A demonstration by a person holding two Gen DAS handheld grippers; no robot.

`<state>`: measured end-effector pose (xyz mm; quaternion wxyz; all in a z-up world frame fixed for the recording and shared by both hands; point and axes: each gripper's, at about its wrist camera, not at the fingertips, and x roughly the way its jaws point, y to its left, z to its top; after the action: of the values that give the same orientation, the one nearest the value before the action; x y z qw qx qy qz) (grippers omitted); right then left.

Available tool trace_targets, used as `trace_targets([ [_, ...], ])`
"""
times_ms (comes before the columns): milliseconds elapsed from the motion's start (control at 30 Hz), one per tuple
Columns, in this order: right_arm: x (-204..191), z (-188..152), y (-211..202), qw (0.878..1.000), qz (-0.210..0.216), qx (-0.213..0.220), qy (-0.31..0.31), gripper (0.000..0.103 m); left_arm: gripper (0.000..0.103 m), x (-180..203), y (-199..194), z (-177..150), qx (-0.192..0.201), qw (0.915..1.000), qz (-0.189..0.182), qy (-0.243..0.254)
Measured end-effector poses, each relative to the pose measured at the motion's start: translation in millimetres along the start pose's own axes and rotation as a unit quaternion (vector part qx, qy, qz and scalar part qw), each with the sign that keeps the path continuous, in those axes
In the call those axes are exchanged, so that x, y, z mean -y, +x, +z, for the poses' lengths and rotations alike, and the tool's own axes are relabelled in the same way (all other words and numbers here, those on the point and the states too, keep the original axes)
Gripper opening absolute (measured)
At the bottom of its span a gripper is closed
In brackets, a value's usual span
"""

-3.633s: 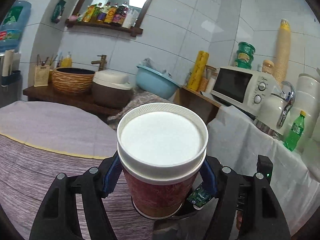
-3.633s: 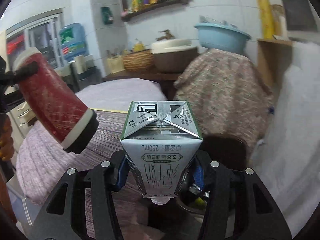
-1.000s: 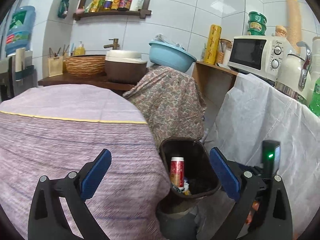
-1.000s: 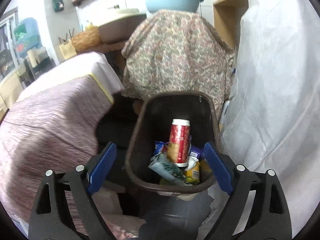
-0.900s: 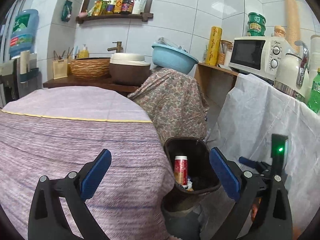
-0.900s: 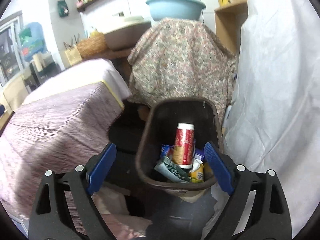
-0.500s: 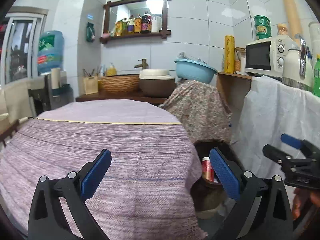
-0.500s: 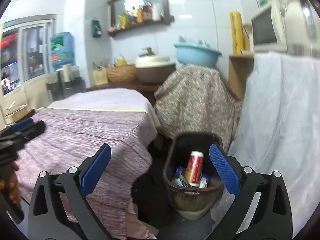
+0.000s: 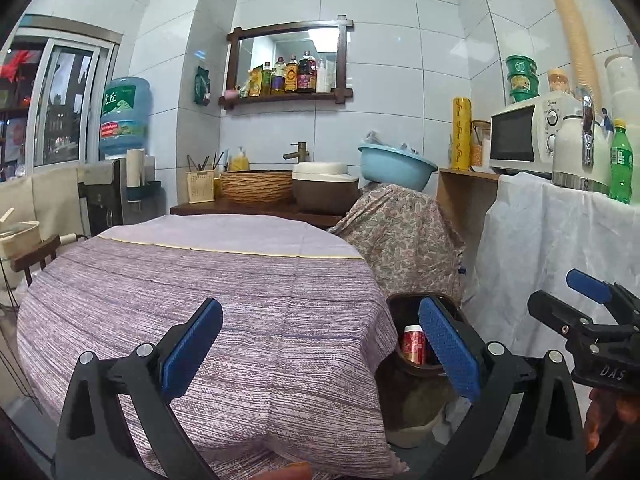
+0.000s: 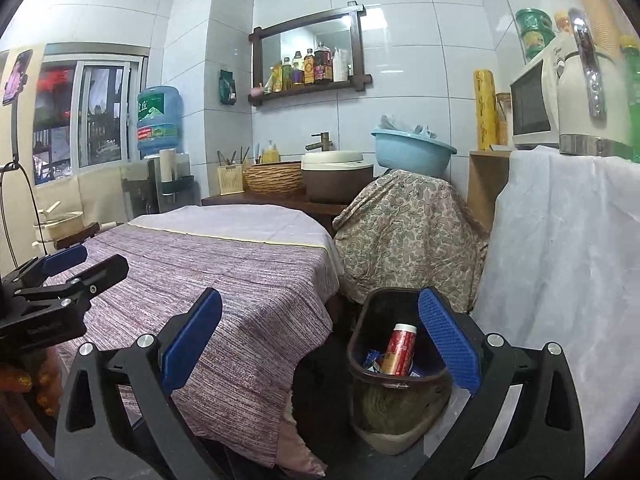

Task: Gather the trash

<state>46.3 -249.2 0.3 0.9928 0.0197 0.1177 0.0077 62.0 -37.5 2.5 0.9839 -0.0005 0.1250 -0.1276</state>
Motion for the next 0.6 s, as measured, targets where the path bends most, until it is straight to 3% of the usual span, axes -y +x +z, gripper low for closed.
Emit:
trace_targets([
  [600,6.8,-4.2,9.3,1.0,-0.003,-0.009,0.012,0.097,0.098,-3.3,1.5,-1.4,-0.001,1.0,0.005,0.007],
])
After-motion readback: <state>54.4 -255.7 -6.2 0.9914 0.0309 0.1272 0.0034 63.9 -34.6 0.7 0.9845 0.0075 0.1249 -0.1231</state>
